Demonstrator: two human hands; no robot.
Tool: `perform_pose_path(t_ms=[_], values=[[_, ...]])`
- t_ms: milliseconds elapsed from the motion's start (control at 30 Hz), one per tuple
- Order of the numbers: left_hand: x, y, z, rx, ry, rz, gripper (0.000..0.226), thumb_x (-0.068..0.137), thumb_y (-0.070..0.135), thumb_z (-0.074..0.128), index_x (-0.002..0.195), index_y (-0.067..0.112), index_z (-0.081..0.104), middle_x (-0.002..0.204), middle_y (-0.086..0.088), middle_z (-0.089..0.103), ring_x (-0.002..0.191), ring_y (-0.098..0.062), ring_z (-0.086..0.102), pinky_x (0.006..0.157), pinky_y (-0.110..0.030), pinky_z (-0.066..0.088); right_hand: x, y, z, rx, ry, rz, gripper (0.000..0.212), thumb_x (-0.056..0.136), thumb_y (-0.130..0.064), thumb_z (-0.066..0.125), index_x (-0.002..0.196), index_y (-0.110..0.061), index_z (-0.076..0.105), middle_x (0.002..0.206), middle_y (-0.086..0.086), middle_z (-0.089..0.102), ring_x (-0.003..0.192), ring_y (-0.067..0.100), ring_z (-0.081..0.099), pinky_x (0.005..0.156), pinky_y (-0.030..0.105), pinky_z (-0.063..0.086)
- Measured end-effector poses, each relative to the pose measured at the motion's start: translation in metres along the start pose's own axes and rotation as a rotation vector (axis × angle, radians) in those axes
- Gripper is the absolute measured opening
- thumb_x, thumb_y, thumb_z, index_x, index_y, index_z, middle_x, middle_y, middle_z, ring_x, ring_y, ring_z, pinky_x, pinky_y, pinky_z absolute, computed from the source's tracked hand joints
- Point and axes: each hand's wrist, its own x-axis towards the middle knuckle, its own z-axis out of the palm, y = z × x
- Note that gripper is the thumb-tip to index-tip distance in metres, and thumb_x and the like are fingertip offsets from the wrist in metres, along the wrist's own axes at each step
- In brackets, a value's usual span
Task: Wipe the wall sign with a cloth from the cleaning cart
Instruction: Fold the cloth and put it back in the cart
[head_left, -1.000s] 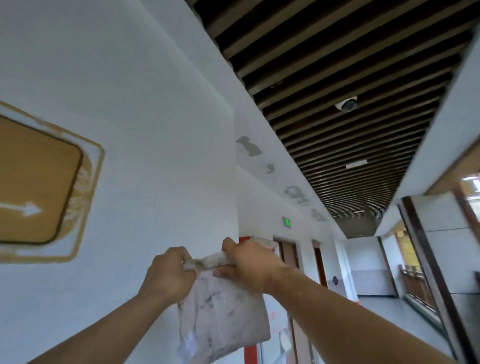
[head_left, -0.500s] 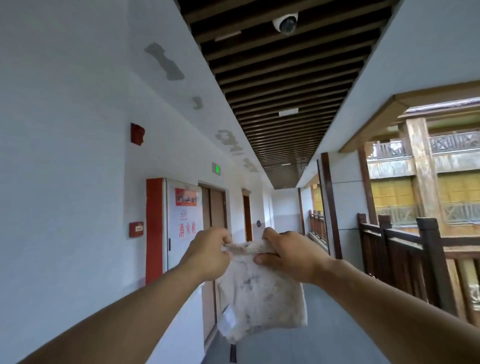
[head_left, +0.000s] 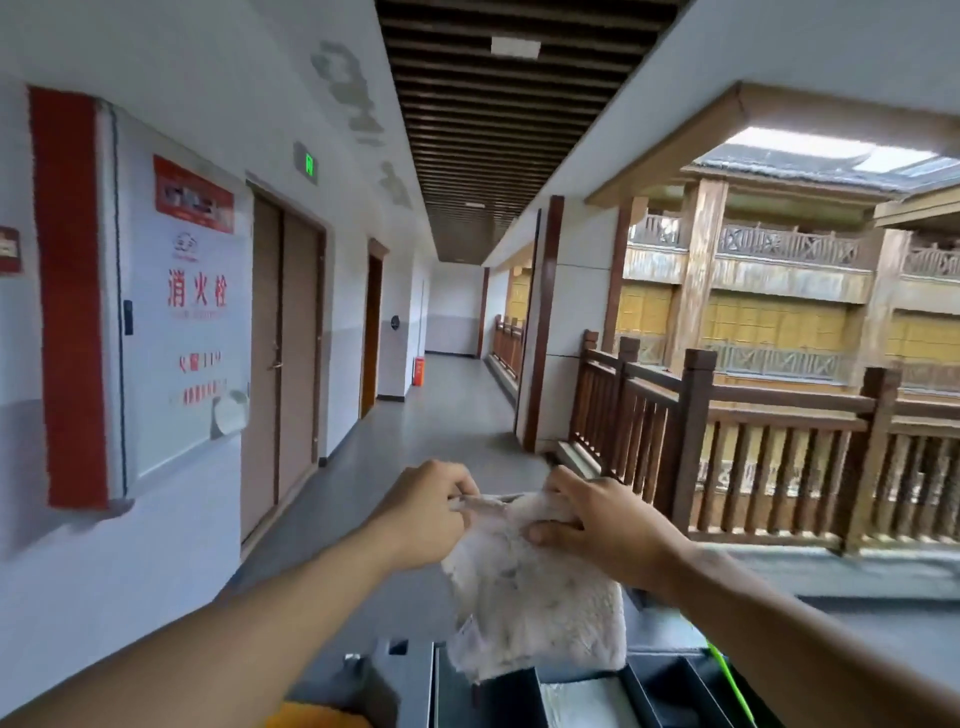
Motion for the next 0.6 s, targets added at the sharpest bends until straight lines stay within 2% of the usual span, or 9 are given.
perform_pose_path(t_ms=[100, 167, 267, 333, 433, 533, 600], values=[[0.018, -0.046, 0.045, -0.224, -0.041, -0.104, 0.016, 0.086, -0.001, 0.063, 0.087, 0.013, 0.072, 0.088, -0.009, 0.075, 0.072, -0.013, 0.063, 0.056, -0.015, 0.045, 0.007, 0.036, 0.05, 0.075, -0.036, 0.074, 0.044, 0.079, -0.067, 0.066, 0.101, -0.034, 0.049, 0.089, -0.008, 0.065, 0.077, 0.011, 0.06, 0.068, 0.037, 0.053], [0.025, -0.072, 0.071, -0.31, -0.067, -0.158, 0.011, 0.088, 0.004, 0.064, 0.089, 0.012, 0.071, 0.084, -0.005, 0.071, 0.071, -0.007, 0.058, 0.057, -0.011, 0.044, 0.004, 0.053, 0.086, 0.143, -0.05, 0.129, 0.045, 0.075, -0.07, 0.069, 0.097, -0.036, 0.05, 0.082, -0.009, 0.063, 0.071, 0.006, 0.059, 0.059, 0.026, 0.048], [0.035, -0.115, 0.124, -0.355, -0.125, -0.232, 0.007, 0.093, 0.014, 0.062, 0.095, 0.013, 0.068, 0.081, -0.002, 0.063, 0.07, -0.008, 0.054, 0.058, -0.018, 0.044, -0.001, 0.086, 0.154, 0.326, -0.076, 0.232, 0.045, 0.071, -0.066, 0.077, 0.091, -0.033, 0.054, 0.075, -0.01, 0.063, 0.066, 0.002, 0.059, 0.052, 0.018, 0.043], [0.031, -0.135, 0.147, -0.42, -0.143, -0.292, 0.009, 0.095, 0.016, 0.059, 0.097, 0.01, 0.065, 0.078, -0.004, 0.059, 0.065, -0.011, 0.052, 0.049, -0.019, 0.042, -0.004, 0.1, 0.187, 0.403, -0.094, 0.291, 0.045, 0.07, -0.062, 0.08, 0.087, -0.027, 0.059, 0.073, -0.01, 0.064, 0.065, 0.005, 0.06, 0.054, 0.021, 0.045], [0.026, -0.157, 0.181, -0.542, -0.129, -0.399, 0.008, 0.097, 0.015, 0.059, 0.097, 0.008, 0.063, 0.081, -0.01, 0.059, 0.069, -0.02, 0.055, 0.049, -0.026, 0.042, -0.01, 0.118, 0.23, 0.602, -0.207, 0.389, 0.051, 0.069, -0.059, 0.083, 0.079, -0.013, 0.062, 0.064, -0.013, 0.056, 0.056, 0.005, 0.051, 0.054, 0.027, 0.043], [0.025, -0.176, 0.205, -0.698, -0.064, -0.499, 0.008, 0.097, 0.014, 0.059, 0.091, 0.016, 0.064, 0.082, -0.011, 0.06, 0.068, -0.021, 0.058, 0.056, -0.029, 0.043, -0.017, 0.127, 0.262, 0.995, -0.364, 0.43, 0.055, 0.076, -0.047, 0.085, 0.092, 0.002, 0.069, 0.08, 0.004, 0.069, 0.071, 0.017, 0.061, 0.066, 0.038, 0.049], [0.024, -0.186, 0.217, -0.732, -0.051, -0.542, 0.013, 0.098, 0.017, 0.058, 0.088, 0.023, 0.064, 0.081, -0.007, 0.062, 0.064, -0.017, 0.059, 0.056, -0.029, 0.044, -0.019, 0.13, 0.274, 1.174, -0.408, 0.465, 0.045, 0.08, -0.035, 0.084, 0.1, 0.003, 0.071, 0.1, 0.02, 0.074, 0.085, 0.03, 0.069, 0.081, 0.051, 0.054]])
